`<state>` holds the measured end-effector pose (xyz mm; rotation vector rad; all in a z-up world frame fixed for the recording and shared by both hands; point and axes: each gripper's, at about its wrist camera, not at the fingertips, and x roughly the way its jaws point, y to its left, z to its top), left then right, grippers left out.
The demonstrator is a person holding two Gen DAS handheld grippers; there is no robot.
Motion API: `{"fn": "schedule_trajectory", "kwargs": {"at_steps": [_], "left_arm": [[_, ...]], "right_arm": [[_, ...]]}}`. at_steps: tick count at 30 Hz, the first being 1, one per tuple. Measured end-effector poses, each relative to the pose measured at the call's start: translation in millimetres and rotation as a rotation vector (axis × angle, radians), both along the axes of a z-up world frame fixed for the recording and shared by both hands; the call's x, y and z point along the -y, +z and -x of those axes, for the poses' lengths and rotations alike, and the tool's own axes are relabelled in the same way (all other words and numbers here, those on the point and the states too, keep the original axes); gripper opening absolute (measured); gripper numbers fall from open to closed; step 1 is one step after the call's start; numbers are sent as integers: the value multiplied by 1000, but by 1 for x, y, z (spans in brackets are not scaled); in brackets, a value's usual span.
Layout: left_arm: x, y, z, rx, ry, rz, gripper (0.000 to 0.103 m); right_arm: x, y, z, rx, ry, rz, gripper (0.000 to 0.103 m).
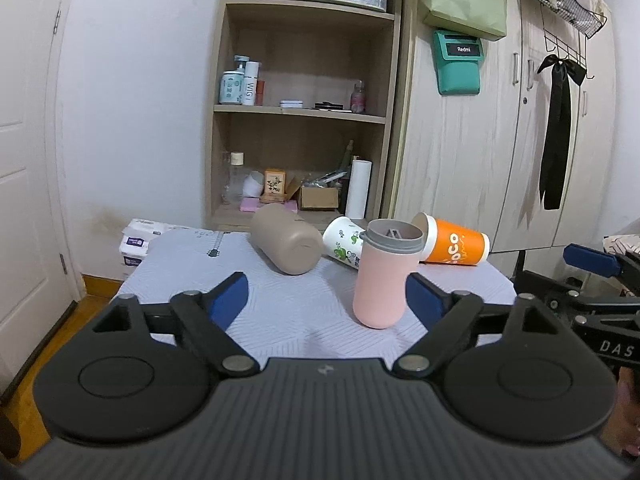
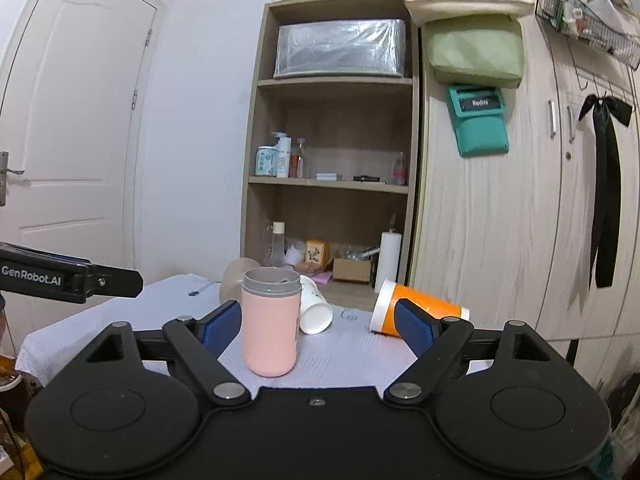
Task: Flip cup upright
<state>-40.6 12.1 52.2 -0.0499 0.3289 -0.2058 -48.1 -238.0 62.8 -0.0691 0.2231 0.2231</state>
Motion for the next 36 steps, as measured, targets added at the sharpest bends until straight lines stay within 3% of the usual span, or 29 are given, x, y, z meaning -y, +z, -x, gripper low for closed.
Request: {"fn": "schedule_trajectory", "kwargs": {"at_steps": [3,5,7,13,36], "left_arm": [[0,1,0,-5,4,-5,88],[-1,1,0,-7,10,-6,91],[0,1,-1,-11,15,-7,95],[-2,0,-1,-23,32,-17,103],[3,-7,-11,-111,84,-73,103]], "right_arm": [[-2,-1,0,-4,-9,8,89],[-5,-1,1,-4,-17,12,101],[-6,-1,3,0,-33,14,103],[-10,2,1,-41,-78,15,103],[-13,3,0,-76,-154,28,103]]}}
